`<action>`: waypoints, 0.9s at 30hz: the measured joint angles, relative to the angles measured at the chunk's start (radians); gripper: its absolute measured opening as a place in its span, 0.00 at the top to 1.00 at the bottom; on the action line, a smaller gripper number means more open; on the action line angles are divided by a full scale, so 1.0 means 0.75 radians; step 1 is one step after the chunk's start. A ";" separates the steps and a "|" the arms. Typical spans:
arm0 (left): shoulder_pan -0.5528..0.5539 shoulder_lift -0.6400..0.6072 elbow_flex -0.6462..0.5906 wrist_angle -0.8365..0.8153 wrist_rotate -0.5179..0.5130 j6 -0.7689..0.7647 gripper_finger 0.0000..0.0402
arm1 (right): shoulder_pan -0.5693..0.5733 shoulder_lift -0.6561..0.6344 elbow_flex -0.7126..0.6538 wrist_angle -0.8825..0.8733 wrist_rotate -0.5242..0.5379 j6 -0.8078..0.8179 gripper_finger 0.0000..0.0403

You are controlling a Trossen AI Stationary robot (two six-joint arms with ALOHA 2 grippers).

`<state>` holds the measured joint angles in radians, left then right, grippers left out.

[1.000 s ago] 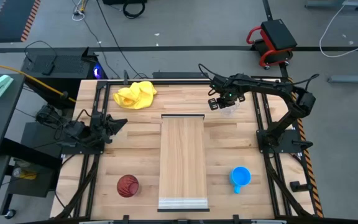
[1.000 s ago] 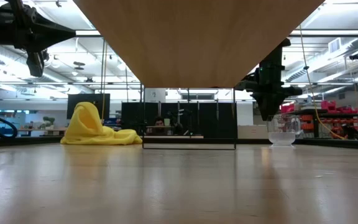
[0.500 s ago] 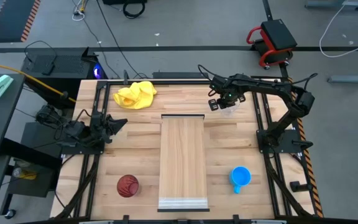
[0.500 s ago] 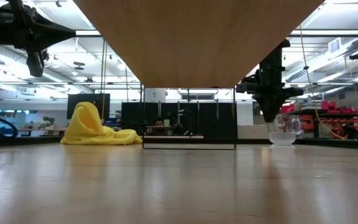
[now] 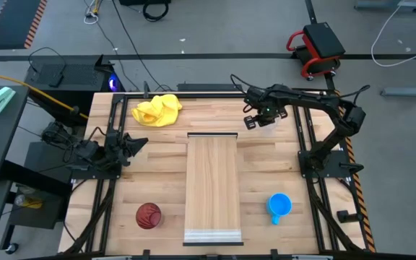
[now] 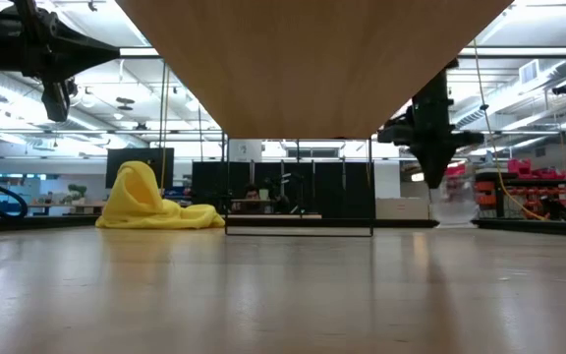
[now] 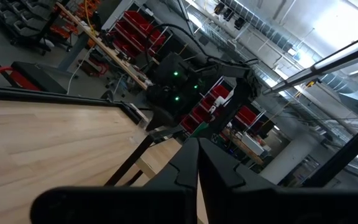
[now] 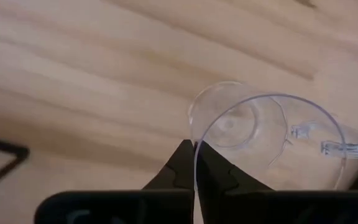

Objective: Stack small to large cups/mugs on shelf
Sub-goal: Put the transparent mug on the shelf

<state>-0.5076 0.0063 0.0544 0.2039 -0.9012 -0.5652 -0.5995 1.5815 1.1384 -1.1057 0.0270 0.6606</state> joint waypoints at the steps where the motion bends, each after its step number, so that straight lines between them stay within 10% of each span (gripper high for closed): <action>1: 0.000 0.000 0.000 0.000 0.000 0.000 0.95 | 0.004 -0.006 0.020 -0.050 0.000 -0.005 0.98; 12: 0.000 0.000 0.000 0.002 0.000 -0.003 0.98 | 0.194 -0.231 0.390 -0.470 0.014 0.101 0.99; 27: 0.001 0.000 0.000 0.001 -0.001 -0.005 0.98 | 0.812 -0.416 0.731 -0.426 0.033 0.670 1.00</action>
<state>-0.5072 0.0063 0.0544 0.2045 -0.9016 -0.5687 0.0098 1.2694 1.6867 -1.4252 0.0517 1.1632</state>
